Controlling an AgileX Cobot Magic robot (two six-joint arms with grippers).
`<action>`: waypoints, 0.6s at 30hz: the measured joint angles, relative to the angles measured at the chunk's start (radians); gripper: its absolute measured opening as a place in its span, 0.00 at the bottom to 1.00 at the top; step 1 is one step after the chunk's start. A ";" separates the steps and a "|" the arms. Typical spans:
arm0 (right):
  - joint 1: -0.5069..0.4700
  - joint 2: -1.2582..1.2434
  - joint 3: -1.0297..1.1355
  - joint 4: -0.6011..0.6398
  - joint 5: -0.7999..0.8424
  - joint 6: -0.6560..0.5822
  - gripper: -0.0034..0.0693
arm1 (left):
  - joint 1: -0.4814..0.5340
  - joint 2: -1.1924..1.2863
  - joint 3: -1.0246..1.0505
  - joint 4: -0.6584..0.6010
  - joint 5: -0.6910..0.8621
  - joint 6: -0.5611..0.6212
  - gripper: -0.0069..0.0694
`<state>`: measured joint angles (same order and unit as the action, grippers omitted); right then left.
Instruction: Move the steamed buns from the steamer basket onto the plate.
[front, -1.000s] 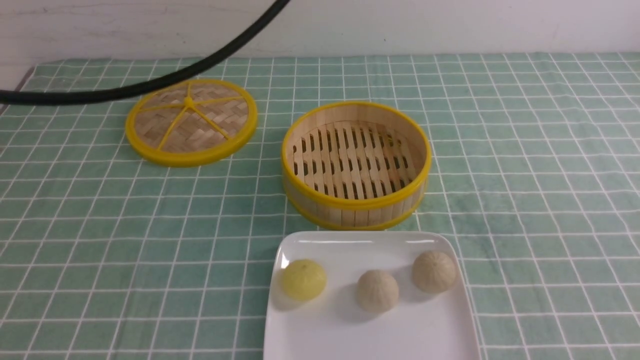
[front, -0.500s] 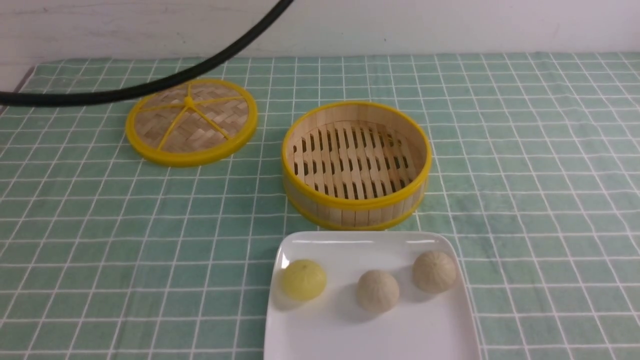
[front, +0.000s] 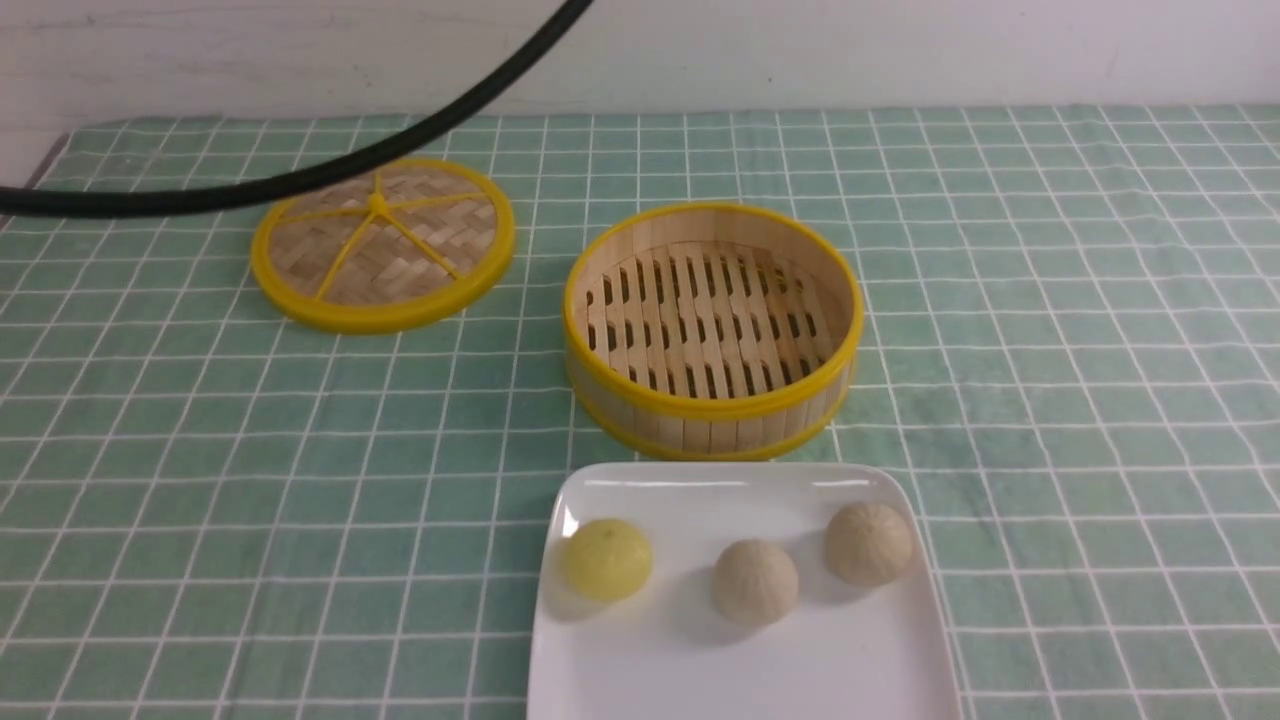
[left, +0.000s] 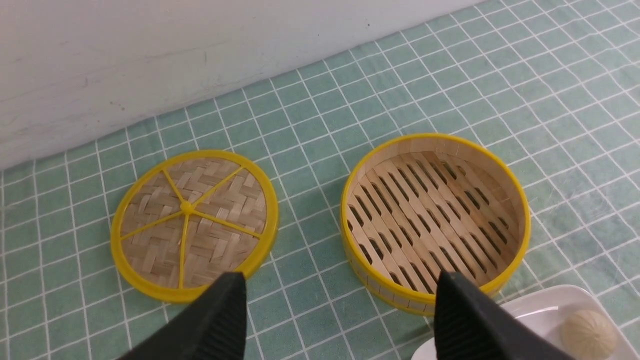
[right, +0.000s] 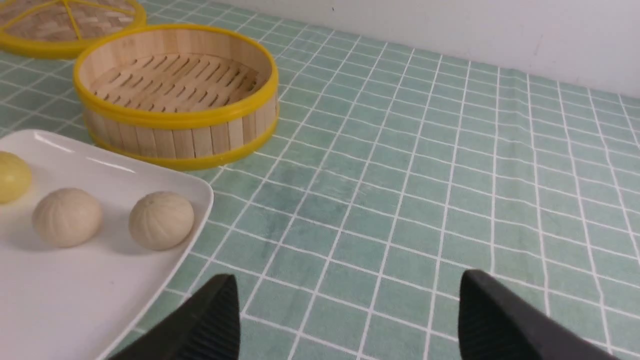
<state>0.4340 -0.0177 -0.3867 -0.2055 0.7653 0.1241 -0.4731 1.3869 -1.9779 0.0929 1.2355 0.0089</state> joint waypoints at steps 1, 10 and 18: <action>0.000 0.000 0.024 0.000 -0.052 0.012 0.83 | 0.000 0.001 0.000 0.000 0.000 0.000 0.75; 0.000 0.000 0.200 -0.024 -0.279 0.030 0.83 | 0.000 0.022 0.000 0.002 0.000 0.001 0.75; 0.000 0.000 0.208 -0.062 -0.287 0.032 0.83 | 0.000 0.022 0.000 0.007 0.000 0.003 0.75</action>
<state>0.4340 -0.0177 -0.1787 -0.2678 0.4779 0.1563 -0.4731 1.4089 -1.9779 0.1000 1.2355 0.0117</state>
